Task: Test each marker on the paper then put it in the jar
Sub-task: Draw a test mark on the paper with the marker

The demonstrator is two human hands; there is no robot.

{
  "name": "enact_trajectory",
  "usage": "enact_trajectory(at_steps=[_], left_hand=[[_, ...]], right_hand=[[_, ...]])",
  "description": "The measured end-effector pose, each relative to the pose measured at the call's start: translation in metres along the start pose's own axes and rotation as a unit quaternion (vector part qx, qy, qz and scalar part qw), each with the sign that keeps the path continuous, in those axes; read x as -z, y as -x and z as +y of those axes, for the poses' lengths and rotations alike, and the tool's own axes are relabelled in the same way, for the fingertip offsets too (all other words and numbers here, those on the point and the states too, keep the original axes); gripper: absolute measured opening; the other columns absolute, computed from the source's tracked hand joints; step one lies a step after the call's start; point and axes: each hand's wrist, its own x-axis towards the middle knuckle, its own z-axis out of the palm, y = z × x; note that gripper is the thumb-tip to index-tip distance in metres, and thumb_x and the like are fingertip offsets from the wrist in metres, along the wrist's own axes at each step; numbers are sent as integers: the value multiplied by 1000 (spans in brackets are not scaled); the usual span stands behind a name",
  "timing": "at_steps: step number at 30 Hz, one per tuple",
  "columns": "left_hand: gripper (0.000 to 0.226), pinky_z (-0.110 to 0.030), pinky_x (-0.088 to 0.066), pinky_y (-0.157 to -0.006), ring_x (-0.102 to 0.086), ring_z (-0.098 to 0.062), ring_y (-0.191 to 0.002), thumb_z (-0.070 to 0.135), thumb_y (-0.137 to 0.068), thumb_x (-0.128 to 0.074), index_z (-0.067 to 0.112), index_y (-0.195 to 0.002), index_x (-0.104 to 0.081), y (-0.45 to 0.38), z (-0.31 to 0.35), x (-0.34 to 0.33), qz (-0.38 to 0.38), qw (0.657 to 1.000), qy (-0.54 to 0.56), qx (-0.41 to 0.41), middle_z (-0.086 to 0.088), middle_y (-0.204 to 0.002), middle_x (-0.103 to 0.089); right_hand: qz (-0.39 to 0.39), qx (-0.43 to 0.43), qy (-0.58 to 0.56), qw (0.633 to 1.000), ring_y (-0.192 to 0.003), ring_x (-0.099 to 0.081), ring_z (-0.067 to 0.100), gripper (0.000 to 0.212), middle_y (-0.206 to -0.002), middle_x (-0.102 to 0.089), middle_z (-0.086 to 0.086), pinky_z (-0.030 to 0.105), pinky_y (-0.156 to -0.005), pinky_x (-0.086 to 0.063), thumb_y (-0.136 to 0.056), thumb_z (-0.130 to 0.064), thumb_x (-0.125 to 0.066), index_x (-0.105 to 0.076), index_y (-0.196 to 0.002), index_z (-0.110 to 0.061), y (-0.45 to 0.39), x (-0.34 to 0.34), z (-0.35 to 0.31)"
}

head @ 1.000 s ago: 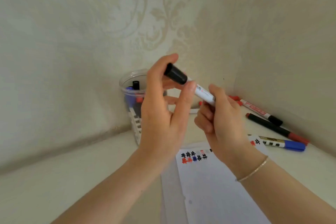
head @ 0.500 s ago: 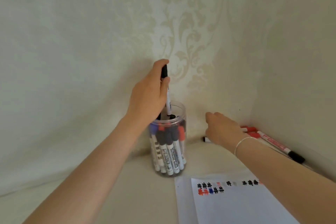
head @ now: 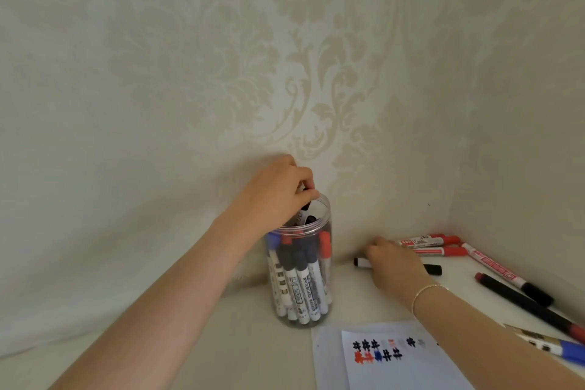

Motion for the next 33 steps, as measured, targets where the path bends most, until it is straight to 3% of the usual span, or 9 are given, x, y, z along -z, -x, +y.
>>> enact_trajectory(at_steps=[3, 7, 10, 14, 19, 23, 27, 31, 33], left_hand=[[7, -28, -46, -71, -55, -13, -76, 30, -87, -65, 23, -84, -62, -1, 2, -1, 15, 1000, -3, -9, 13, -72, -52], [11, -25, -42, -66, -58, -13, -74, 27, -83, -68, 24, -73, -63, -4, 1, -2, -58, 997, -36, 20, 7, -74, -63], [25, -24, -36, -57, -54, -15, -61, 29, -83, -66, 22, -60, -59, -8, 1, -3, -113, 991, -72, 25, 3, -63, -60], [41, -27, -33, -50, -49, -23, -54, 33, -90, -55, 11, -55, -52, -13, 15, 9, -132, 983, -122, 37, -4, -54, -48], [32, -28, -41, -52, -53, -17, -55, 38, -96, -44, 20, -71, -51, 24, 69, 16, 192, 974, -65, -105, 6, -66, -54], [36, -34, -51, -76, -59, -13, -93, 45, -95, -48, 19, -121, -46, 68, 110, -24, -31, 995, 83, -49, 6, -114, -52], [26, -33, -47, -68, -57, -12, -70, 40, -97, -47, 17, -104, -55, 67, 110, -58, -234, 933, 274, 2, 0, -80, -59], [33, -30, -36, -57, -41, -9, -52, 37, -98, -48, 21, -69, -51, 59, 102, -66, -219, 906, 361, 4, 6, -58, -42], [39, -32, -41, -58, -45, -9, -50, 43, -96, -49, 23, -63, -50, 57, 102, -67, -226, 904, 363, -14, 3, -55, -47]], right_hand=[[177, 6, -171, 969, -86, -60, 36, 25, -98, -56, 16, 39, -65, -47, -77, -3, -58, -61, -102, -3, -3, 8, -3], [338, -54, -431, 835, -66, -50, 23, 18, -90, -48, 6, 33, -60, -40, -86, -7, -56, -53, -102, -11, -1, 44, -9], [268, -51, -611, 744, -61, -58, 23, 15, -89, -49, 6, 37, -55, -55, -96, -19, -49, -46, -109, -26, 5, 69, -21], [170, -93, -708, 679, -47, -41, 15, 12, -70, -47, 11, 25, -40, -35, -96, -18, -52, -49, -107, -14, 13, 76, -26], [119, -153, -888, 416, -39, -26, 13, 32, -49, -27, -2, 24, -36, -24, -86, -5, -58, -36, -65, -15, 35, 89, -9], [109, -175, -938, 279, -35, -18, 11, 47, -44, -17, -6, 21, -33, -21, -91, -15, -53, -22, -57, -21, 52, 93, 6], [115, -175, -933, 294, -42, -30, 12, 43, -49, -27, -4, 24, -44, -31, -92, -26, -56, -31, -57, -19, 67, 82, 13], [74, -130, -838, 525, -48, -34, 16, 34, -58, -37, 3, 27, -46, -29, -79, -19, -70, -42, -60, -16, 85, 70, 24], [34, -92, -802, 589, -39, -25, 13, 35, -52, -34, 3, 24, -39, -21, -80, -13, -69, -41, -59, -13, 94, 68, 28]])
